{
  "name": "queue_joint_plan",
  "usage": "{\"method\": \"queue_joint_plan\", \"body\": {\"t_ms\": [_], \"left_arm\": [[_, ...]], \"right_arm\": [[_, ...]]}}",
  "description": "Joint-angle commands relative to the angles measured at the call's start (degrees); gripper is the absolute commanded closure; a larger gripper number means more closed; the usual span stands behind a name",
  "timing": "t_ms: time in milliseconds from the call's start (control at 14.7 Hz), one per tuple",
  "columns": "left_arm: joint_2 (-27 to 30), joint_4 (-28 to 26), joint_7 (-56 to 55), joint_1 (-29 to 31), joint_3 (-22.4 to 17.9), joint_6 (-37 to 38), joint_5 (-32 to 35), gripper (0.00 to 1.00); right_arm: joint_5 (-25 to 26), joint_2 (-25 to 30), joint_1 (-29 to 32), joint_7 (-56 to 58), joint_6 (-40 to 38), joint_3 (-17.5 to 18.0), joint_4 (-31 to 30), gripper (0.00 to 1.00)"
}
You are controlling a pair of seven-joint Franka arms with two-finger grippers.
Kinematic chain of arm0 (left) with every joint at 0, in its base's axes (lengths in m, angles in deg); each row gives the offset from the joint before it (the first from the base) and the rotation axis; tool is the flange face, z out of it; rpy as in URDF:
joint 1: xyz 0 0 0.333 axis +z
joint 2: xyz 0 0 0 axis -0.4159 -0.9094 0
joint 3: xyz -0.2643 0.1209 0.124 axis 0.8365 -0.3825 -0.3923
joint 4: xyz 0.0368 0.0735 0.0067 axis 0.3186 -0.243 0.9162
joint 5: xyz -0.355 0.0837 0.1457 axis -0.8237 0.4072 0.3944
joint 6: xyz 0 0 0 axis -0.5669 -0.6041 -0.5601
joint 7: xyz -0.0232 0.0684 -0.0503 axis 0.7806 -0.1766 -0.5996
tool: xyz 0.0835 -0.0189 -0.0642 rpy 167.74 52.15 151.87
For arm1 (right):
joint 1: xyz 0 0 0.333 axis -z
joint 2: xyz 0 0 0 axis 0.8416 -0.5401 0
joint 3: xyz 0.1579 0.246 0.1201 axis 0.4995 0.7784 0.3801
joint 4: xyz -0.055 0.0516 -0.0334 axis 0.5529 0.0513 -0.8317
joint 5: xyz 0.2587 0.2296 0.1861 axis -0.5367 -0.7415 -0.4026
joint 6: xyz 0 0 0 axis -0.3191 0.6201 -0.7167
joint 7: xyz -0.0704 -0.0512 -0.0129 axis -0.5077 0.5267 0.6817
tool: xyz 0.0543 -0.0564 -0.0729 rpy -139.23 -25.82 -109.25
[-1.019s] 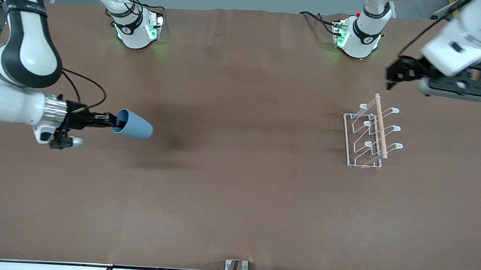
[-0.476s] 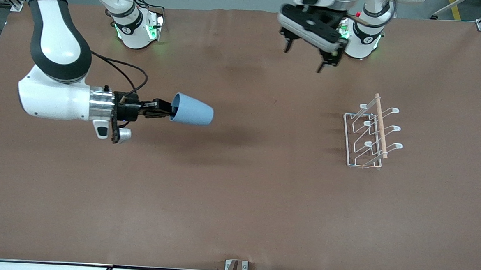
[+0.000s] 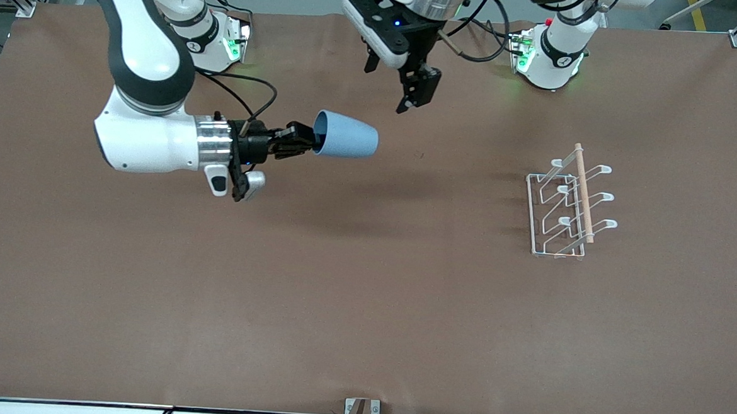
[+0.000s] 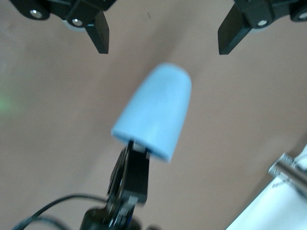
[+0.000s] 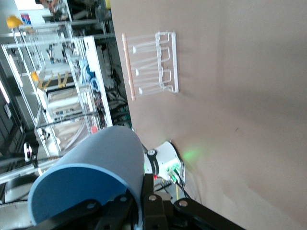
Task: Hang cup on cup holder
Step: 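Grasp the blue cup rim with the left gripper from the right gripper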
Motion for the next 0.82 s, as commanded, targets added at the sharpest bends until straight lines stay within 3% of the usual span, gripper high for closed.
{"method": "queue_joint_plan", "body": {"t_ms": [0, 408, 748], "left_arm": [[-3.99, 2.31, 6.55, 0.55, 0.21, -2.16, 0.84, 0.00], [-8.75, 2.31, 10.70, -0.93, 0.39, -2.69, 0.31, 0.00], [-8.40, 2.31, 11.22, -1.03, 0.91, -2.69, 0.05, 0.00]], "right_arm": [[-1.73, -0.18, -0.60, 3.39, -2.29, -0.36, 0.23, 1.00], [-2.00, -0.10, -1.75, 7.61, -5.64, -0.45, 0.23, 1.00], [-2.87, -0.53, -2.10, 7.44, -5.28, -0.45, 1.11, 1.00]]}}
